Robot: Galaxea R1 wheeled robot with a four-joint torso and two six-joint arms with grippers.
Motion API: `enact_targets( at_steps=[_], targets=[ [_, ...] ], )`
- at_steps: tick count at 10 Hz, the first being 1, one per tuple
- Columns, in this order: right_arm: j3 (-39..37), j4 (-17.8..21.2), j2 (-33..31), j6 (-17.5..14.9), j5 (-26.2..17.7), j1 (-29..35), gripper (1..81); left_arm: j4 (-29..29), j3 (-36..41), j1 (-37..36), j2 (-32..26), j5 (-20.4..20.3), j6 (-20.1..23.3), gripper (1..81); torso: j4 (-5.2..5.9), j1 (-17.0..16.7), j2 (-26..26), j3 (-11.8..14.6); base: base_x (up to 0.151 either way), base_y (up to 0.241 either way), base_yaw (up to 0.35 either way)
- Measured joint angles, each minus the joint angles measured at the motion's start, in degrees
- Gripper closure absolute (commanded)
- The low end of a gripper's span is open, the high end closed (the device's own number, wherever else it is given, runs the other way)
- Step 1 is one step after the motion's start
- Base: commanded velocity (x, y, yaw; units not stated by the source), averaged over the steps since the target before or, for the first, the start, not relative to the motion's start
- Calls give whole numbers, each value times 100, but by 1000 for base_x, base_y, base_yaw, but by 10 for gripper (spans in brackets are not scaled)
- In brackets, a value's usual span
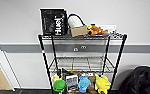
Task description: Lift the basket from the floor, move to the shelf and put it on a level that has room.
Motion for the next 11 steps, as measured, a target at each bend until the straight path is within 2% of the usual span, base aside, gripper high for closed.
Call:
enact_targets(
  at_steps=[7, 11],
  targets=[
    [0, -1, 0, -17, 2, 0, 811, 0, 0, 0, 15, -1, -1, 811, 0, 0, 0, 0, 136, 0, 0],
    [0, -1, 0, -17, 6, -1, 811, 0, 0, 0, 15, -4, -1, 811, 0, 2, 0, 0, 93, 0, 0]
  ],
)
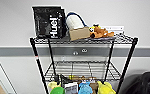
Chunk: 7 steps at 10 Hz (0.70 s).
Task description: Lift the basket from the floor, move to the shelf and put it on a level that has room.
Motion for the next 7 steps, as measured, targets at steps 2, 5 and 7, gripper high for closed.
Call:
enact_targets(
  at_steps=[2, 5, 7],
  targets=[
    [0, 0, -2, 0, -23, -29, 811, 0, 0, 1, 0, 24, 0, 811, 0, -2, 0, 0, 83, 0, 0],
    [0, 0, -22, 0, -1, -27, 811, 0, 0, 4, 2, 6, 0, 811, 0, -2, 0, 0, 83, 0, 0],
    [0, 0, -15, 0, -9, -22, 811, 0, 0, -18, 2, 22, 0, 811, 0, 0, 2, 0, 72, 0, 0]
  ],
)
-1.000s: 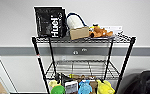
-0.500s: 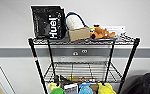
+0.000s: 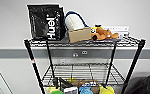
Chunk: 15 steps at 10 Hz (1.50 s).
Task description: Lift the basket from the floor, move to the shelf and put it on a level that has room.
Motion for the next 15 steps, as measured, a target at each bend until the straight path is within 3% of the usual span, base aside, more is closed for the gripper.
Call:
enact_targets(
  at_steps=[9, 15],
  targets=[
    [143, 0, -73, -2, -15, -5, 811, -2, 2, 18, -5, 33, -11, 811, 0, -9, 0, 0, 15, 0, 0],
    [1654, 0, -950, -15, 20, 74, 811, -2, 1262, -15, -673, -84, -11, 811, 0, -11, 0, 0, 0, 0, 0]
  ],
)
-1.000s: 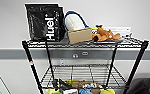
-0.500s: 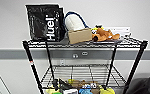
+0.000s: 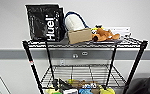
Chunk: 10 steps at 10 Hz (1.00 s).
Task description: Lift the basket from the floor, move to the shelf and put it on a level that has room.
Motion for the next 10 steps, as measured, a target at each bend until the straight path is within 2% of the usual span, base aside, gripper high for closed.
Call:
enact_targets(
  at_steps=[6, 8, 10],
  targets=[
    [1253, 1, -742, 12, 116, 290, 811, 0, 1531, -289, -887, -247, -10, 811, 0, 0, 0, 0, 0, 0, 0],
    [1592, 1, -926, -2, 30, 380, 811, -4, 1922, -396, -1128, -282, -27, 811, 0, 0, 0, 0, 0, 0, 0],
    [1935, 1, -1079, -5, -293, 656, 811, -17, 2258, -542, -1379, -302, -33, 811, 0, 0, 0, 0, 0, 0, 0]
  ],
)
